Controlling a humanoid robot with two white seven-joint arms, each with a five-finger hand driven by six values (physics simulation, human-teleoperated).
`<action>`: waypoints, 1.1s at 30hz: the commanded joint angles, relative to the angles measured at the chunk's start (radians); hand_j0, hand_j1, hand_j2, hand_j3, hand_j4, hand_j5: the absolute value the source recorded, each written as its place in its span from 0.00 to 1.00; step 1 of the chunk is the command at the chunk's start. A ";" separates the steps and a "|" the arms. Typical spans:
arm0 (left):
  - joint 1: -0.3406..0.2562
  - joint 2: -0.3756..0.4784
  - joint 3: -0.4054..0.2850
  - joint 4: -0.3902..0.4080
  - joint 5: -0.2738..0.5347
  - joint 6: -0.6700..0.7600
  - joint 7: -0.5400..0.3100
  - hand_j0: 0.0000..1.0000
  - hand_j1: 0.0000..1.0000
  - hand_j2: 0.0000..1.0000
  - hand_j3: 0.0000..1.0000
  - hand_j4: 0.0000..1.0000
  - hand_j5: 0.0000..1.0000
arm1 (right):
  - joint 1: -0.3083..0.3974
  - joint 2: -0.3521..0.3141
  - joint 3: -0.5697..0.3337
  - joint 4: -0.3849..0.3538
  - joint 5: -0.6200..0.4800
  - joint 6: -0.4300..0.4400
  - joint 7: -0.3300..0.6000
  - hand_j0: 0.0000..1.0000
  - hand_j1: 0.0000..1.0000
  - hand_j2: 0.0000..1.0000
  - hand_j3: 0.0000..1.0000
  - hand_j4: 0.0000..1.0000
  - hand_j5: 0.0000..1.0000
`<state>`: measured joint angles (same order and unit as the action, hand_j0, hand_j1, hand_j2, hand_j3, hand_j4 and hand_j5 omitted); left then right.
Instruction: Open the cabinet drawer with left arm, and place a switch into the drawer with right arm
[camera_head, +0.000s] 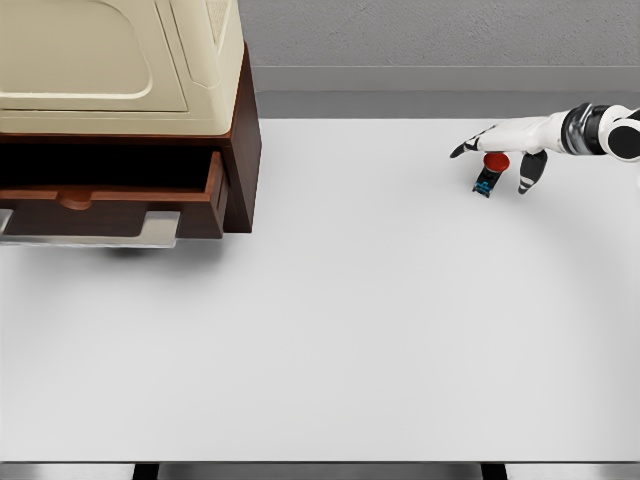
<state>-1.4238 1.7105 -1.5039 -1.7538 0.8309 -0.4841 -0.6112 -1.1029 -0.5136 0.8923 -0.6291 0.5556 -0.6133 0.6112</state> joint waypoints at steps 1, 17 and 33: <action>0.000 0.011 0.030 0.000 0.030 0.030 0.000 1.00 1.00 1.00 1.00 1.00 1.00 | 0.000 0.000 -0.003 0.000 -0.003 0.002 0.000 1.00 1.00 1.00 1.00 1.00 1.00; -0.001 0.015 0.034 0.000 0.024 0.039 0.000 1.00 1.00 1.00 1.00 1.00 1.00 | -0.006 0.009 -0.003 0.008 -0.003 0.002 0.000 0.92 0.92 0.92 0.92 0.92 0.92; 0.000 0.014 0.033 0.001 0.022 0.039 0.000 1.00 1.00 1.00 1.00 1.00 1.00 | -0.008 0.024 -0.003 0.035 -0.003 0.002 0.000 0.81 0.81 0.81 0.81 0.81 0.81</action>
<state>-1.4239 1.7243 -1.4703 -1.7521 0.8465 -0.4470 -0.6112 -1.1106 -0.4901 0.8924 -0.5995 0.5557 -0.6133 0.6112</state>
